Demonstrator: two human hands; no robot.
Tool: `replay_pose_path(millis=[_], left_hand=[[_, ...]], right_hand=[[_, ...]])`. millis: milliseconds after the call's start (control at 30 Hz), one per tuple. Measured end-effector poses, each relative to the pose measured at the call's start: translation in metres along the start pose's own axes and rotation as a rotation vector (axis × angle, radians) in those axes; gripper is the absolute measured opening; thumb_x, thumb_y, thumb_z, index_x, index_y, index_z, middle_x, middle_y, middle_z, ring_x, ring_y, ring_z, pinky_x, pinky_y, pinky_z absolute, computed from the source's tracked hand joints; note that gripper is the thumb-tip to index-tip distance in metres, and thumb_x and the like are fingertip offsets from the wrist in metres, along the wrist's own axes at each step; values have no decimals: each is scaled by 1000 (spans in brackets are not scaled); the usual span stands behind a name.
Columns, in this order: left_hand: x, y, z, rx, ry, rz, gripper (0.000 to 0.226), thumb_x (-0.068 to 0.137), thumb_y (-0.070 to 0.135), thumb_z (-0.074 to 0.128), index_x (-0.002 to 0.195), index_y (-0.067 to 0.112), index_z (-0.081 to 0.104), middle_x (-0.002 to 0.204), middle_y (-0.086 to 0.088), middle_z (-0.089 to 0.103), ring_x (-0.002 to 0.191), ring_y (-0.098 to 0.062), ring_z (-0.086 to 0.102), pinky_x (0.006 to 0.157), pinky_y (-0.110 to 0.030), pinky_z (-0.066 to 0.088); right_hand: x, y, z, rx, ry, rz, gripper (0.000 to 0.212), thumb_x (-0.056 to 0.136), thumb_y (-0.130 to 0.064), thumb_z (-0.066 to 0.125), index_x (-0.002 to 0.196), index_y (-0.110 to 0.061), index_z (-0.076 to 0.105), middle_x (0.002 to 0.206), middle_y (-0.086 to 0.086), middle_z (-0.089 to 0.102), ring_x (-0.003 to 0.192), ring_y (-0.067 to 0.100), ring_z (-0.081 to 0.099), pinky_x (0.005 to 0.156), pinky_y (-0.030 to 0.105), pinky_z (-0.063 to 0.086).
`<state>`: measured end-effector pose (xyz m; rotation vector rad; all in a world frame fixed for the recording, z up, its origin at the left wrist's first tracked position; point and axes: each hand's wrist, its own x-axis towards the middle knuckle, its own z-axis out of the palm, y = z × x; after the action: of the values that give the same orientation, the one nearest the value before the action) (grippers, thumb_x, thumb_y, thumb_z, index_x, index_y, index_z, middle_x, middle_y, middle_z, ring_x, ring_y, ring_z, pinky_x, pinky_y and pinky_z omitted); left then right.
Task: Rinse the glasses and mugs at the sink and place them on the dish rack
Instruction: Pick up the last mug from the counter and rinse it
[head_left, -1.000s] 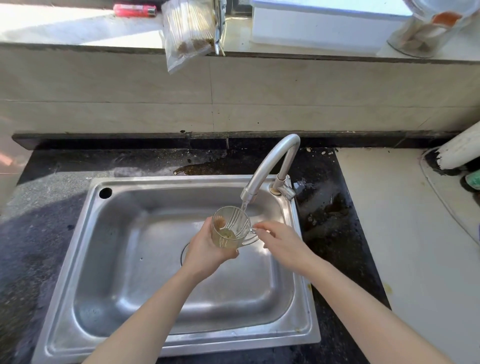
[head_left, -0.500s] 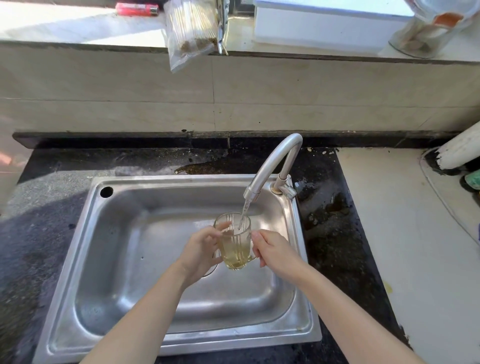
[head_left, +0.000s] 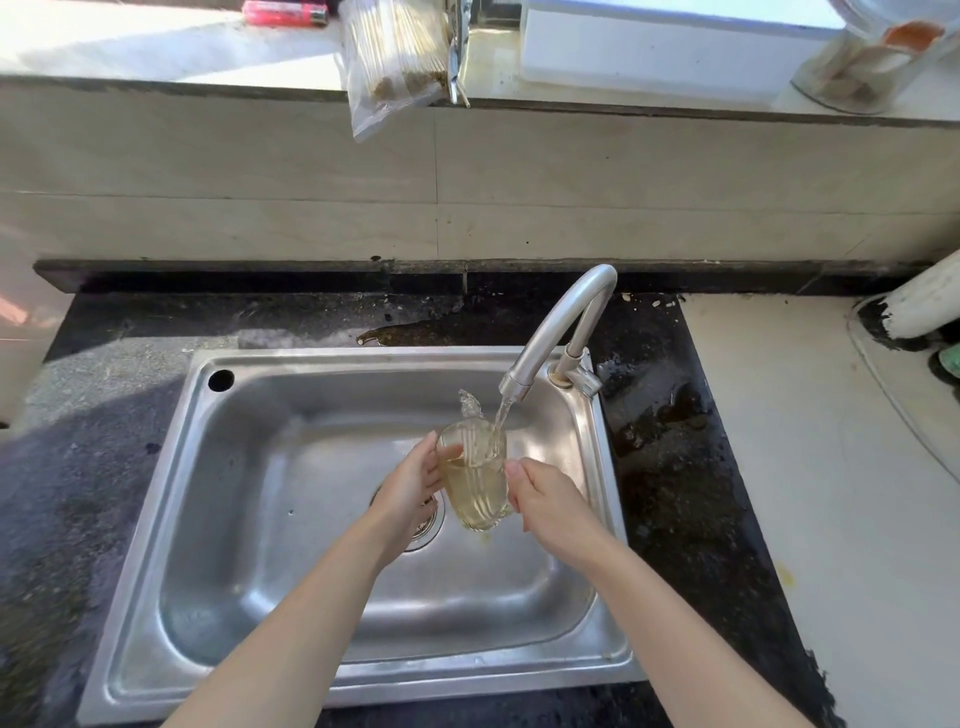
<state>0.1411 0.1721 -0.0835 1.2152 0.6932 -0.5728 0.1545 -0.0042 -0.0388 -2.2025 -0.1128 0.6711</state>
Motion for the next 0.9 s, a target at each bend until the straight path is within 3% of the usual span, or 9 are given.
replay_pose_path(millis=[100,200,300,433,500,600,700,800,900], left_hand=[[1,1,1,11,13,3,47,97,54,32,112,28,69,125,4,64,127,-18,49,115,-44,24],[-2,3,5,35,20,3,44,99,51,33,118,27,65,125,5,63,124,-14,50,107,-39,27],[-1,2,4,45,50,3,45,96,53,38,119,25,65,127,2,63,124,-17,51,110,-40,31],[-4,4,7,71,40,7,50,96,54,37,128,22,59,129,1,62,120,-16,55,113,-41,31],[-3,5,9,91,23,24,40,98,47,39,119,21,62,120,1,65,112,-16,59,108,-39,37],[-6,10,17,126,-4,77,30,98,41,43,101,26,69,97,3,72,90,-15,65,82,-30,49],[-6,15,23,208,-31,181,32,100,40,41,109,27,69,103,1,72,80,-11,67,61,-21,52],[-6,21,29,239,-35,238,31,102,38,37,111,36,66,104,7,70,75,-3,65,62,-18,52],[-6,28,35,306,-38,274,28,102,40,36,104,42,64,96,17,67,83,-7,63,68,-26,50]], right_hand=[[0,-1,0,-1,28,22,40,103,-38,30,68,-25,44,69,-7,51,66,14,50,73,37,45],[1,-4,-2,-25,43,37,39,103,-36,28,68,-29,42,68,-11,48,65,9,47,71,32,42],[0,-4,-2,-56,-9,64,43,103,-37,29,68,-20,46,67,-4,51,61,13,51,66,32,46],[3,-7,-5,243,33,235,44,104,-35,30,68,-15,45,66,2,48,50,12,42,51,23,36],[3,-8,-4,364,18,330,42,103,-35,32,67,-17,44,63,2,46,46,10,35,44,21,28],[4,-7,-7,667,31,454,39,104,-33,34,68,-18,41,56,-3,44,40,7,26,36,17,18],[8,-6,-10,967,23,540,39,104,-33,32,69,-19,38,49,-7,40,35,4,21,35,16,11],[10,-6,-14,1106,-2,584,39,104,-33,31,68,-19,36,47,-7,37,33,4,19,33,16,10],[9,-6,-19,1144,-20,586,39,105,-32,32,69,-18,36,47,-7,38,32,4,19,31,15,11]])
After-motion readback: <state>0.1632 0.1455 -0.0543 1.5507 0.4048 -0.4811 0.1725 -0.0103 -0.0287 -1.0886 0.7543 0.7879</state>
